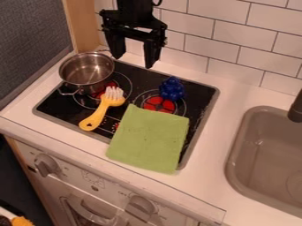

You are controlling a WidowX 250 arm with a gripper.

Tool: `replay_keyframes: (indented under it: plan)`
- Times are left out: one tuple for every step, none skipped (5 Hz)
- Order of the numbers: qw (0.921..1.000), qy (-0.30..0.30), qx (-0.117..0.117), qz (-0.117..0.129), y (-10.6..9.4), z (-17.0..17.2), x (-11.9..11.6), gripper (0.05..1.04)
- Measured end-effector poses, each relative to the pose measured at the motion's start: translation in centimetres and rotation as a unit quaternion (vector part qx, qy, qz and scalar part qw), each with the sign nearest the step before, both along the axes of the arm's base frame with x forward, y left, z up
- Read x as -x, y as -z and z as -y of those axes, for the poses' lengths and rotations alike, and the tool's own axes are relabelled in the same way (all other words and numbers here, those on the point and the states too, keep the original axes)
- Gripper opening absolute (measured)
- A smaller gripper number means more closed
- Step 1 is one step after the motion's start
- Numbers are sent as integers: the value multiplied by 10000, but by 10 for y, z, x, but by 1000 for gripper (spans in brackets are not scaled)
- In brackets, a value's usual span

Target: Put the blue object at the top of the green cloth

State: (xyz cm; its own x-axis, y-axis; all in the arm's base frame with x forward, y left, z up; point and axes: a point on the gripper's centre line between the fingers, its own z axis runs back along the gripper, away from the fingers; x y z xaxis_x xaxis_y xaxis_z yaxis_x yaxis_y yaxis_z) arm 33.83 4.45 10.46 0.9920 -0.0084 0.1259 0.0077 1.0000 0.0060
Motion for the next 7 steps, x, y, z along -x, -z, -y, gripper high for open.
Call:
replay_keyframes:
  plan:
    - [9999, -4, 49, -156, 12, 1, 1, 1000]
    - [9998, 106, 181, 29, 29, 8, -10, 1000]
    - [9990, 392, 198, 4, 55, 26, -31, 1000]
    - [9984, 502, 214, -134, 78, 31, -55, 1000]
    - [9978, 570, 254, -238, 92, 37, -70, 1000]
    - [9976, 576, 251, -287, 93, 39, -75, 941]
    - [9977, 560, 241, -304, 93, 38, -74, 695]
